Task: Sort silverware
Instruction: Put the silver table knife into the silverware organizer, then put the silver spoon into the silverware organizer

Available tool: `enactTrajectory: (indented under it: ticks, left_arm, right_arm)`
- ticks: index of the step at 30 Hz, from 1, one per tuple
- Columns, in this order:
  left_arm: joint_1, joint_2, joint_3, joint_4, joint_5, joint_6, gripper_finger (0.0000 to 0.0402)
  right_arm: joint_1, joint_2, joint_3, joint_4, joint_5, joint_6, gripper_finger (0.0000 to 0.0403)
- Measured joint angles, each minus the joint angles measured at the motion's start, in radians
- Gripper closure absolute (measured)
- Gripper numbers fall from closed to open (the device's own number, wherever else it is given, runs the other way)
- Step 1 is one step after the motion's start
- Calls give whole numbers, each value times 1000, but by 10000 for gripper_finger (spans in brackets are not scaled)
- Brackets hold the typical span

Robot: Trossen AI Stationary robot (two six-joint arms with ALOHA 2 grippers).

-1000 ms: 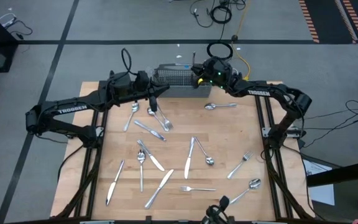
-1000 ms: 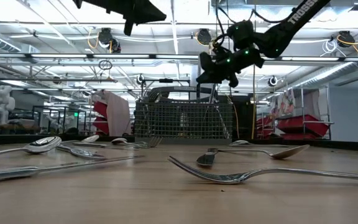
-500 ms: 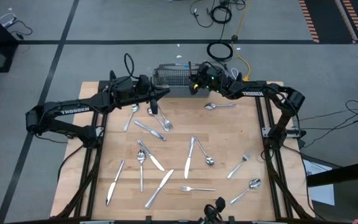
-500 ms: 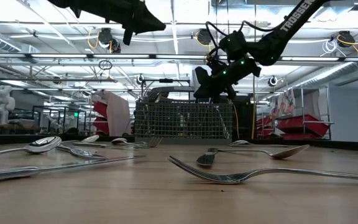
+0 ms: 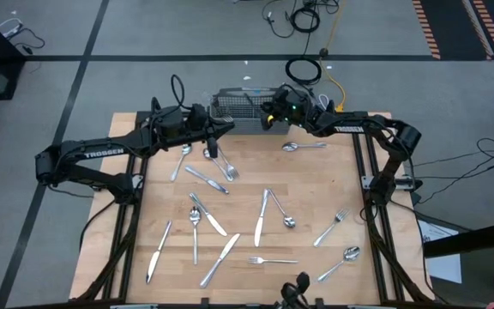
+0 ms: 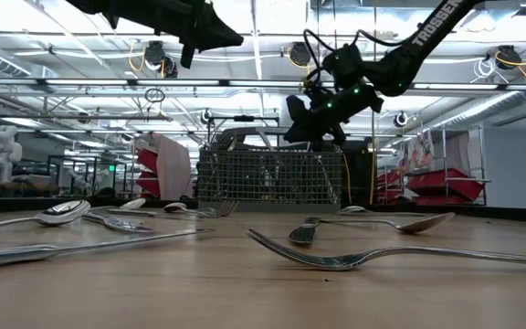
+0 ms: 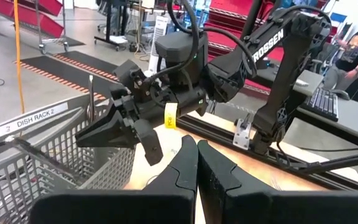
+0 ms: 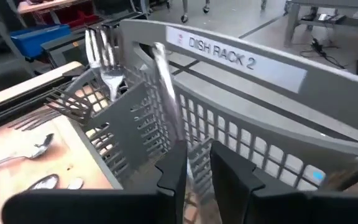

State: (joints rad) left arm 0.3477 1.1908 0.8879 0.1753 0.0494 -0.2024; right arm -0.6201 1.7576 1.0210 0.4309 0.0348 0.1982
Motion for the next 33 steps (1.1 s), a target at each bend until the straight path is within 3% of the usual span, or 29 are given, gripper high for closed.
enactTrajectory:
  ticks: [5, 8, 11, 13, 16, 20, 22, 27, 33]
  left_arm:
    - [0, -9, 0, -2, 26, -1, 393]
    - [0, -33, 0, -1, 54, -1, 393]
    - [0, -69, 0, -1, 149, 6, 393]
    - [0, -99, 0, -1, 226, 6, 393]
    - [0, -149, 0, -5, 349, 1, 393]
    - [0, -214, 0, -25, 405, -29, 393]
    - [0, -238, 0, -48, 404, -36, 393]
    - [0, -279, 0, -91, 405, -44, 393]
    - [-3, -289, 0, -124, 406, -61, 393]
  right_arm:
    - [0, -105, 40, 0, -114, -8, 340]
    - [2, -220, 123, -134, -224, -42, 339]
    - [53, -326, 249, -470, -343, -114, 339]
    - [125, -370, 335, -762, -353, -184, 339]
    - [258, -398, 409, -1142, -283, -206, 339]
    - [458, -410, 392, -1424, -172, -15, 339]
    - [556, -402, 345, -1431, -93, 131, 339]
    - [718, -346, 197, -1253, 79, 404, 339]
    - [760, -219, 97, -1162, 110, 545, 339]
